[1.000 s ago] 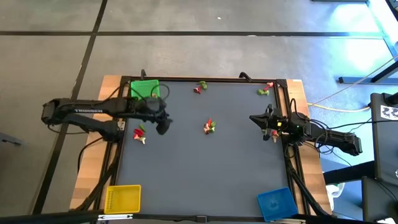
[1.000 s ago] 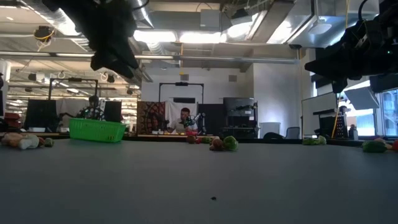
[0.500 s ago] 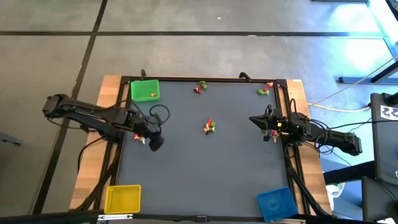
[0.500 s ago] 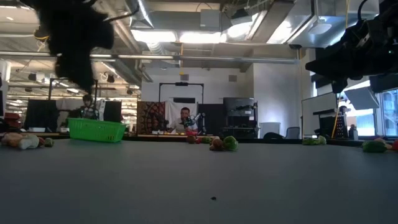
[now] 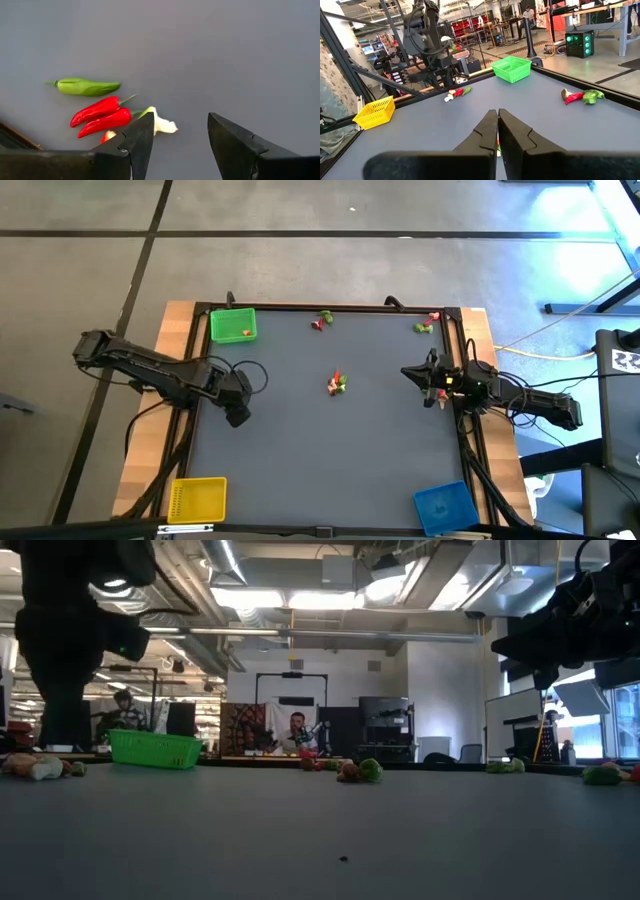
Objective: Sort produce into baskets
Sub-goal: Put the green mushroom into the green bin, then put the red mushroom into the green bin
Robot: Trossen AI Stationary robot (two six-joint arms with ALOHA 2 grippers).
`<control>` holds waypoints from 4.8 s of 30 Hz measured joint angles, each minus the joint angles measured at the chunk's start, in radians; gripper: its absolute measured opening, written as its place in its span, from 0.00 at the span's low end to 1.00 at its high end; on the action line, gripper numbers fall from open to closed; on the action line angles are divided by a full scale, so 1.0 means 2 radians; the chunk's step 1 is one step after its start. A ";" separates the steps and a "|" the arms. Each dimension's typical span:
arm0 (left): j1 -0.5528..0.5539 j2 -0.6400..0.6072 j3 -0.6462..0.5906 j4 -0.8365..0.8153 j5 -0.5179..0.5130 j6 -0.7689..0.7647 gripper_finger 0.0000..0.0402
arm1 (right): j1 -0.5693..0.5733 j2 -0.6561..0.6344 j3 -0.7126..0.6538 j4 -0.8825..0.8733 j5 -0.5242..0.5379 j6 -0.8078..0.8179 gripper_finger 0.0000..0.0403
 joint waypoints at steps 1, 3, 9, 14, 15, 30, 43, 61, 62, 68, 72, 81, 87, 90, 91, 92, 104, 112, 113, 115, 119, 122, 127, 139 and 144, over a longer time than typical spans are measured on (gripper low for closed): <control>0.000 0.002 -0.002 0.000 0.000 0.000 0.45 | 0.000 0.000 0.000 0.000 0.000 0.000 0.04; 0.000 0.004 -0.005 0.001 0.000 0.000 0.45 | 0.000 0.000 0.000 0.000 0.000 0.000 0.04; 0.000 0.004 -0.035 0.004 0.005 -0.003 0.45 | 0.000 0.000 0.000 0.000 0.000 0.000 0.04; 0.000 0.004 -0.051 0.019 0.002 -0.023 0.45 | 0.000 0.000 0.000 0.000 0.000 0.000 0.04; 0.000 0.004 -0.052 0.024 0.002 -0.022 0.45 | 0.000 0.000 0.000 0.000 0.000 0.000 0.04; 0.000 0.003 -0.086 0.064 0.001 -0.013 0.22 | 0.000 0.000 0.000 0.000 0.004 -0.001 0.04; 0.000 0.003 -0.074 0.066 0.001 0.023 0.11 | 0.000 0.000 0.000 0.000 0.001 -0.001 0.04; 0.073 0.002 0.064 0.067 -0.056 0.122 0.12 | 0.000 0.000 0.000 0.001 0.003 0.000 0.04; 0.080 0.002 0.069 0.067 -0.058 0.129 0.13 | 0.000 0.000 0.000 0.001 0.003 0.000 0.04; 0.120 -0.001 0.098 0.067 -0.059 0.166 0.13 | 0.000 0.000 0.000 0.001 0.003 0.000 0.04; 0.156 -0.001 0.108 0.065 -0.061 0.190 0.13 | 0.000 0.000 0.000 0.001 0.001 0.000 0.04; 0.253 -0.001 0.109 0.069 -0.064 0.212 0.13 | 0.000 0.000 0.000 0.001 0.009 0.000 0.04; 0.315 -0.001 0.109 0.069 -0.082 0.230 0.13 | 0.000 0.000 0.000 0.002 0.011 0.000 0.04; 0.345 -0.001 0.109 0.076 -0.101 0.242 0.13 | 0.000 0.000 0.000 0.002 0.012 0.000 0.04; 0.355 -0.001 0.109 0.081 -0.105 0.247 0.13 | 0.000 0.000 0.000 0.002 0.012 0.000 0.04; 0.365 -0.001 0.109 0.086 -0.109 0.252 0.13 | 0.000 0.000 0.000 0.002 0.012 0.000 0.04; 0.458 0.000 0.095 0.186 -0.159 0.307 0.13 | 0.000 0.000 0.000 0.002 0.013 0.000 0.04; 0.490 0.000 0.040 0.239 -0.159 0.304 0.13 | 0.000 0.000 0.000 0.002 0.013 0.000 0.04; 0.492 0.000 0.034 0.239 -0.159 0.299 0.13 | 0.000 0.000 0.000 0.002 0.013 0.000 0.04; 0.495 0.000 0.025 0.241 -0.158 0.291 0.13 | 0.000 0.000 0.000 0.002 0.013 0.000 0.04; 0.495 0.000 0.007 0.250 -0.158 0.289 0.13 | 0.000 0.000 0.000 0.002 0.013 0.000 0.04; 0.495 0.000 -0.001 0.261 -0.157 0.290 0.17 | 0.000 0.000 0.000 0.002 0.013 0.000 0.04; 0.495 0.000 -0.001 0.269 -0.157 0.295 0.31 | 0.000 0.000 0.000 0.002 0.013 0.000 0.04; 0.477 0.000 0.048 0.239 -0.084 0.295 0.46 | 0.000 0.000 0.000 0.002 0.013 0.000 0.04; 0.435 0.000 0.090 0.174 -0.056 0.297 0.46 | 0.000 0.000 0.000 0.002 0.013 -0.001 0.04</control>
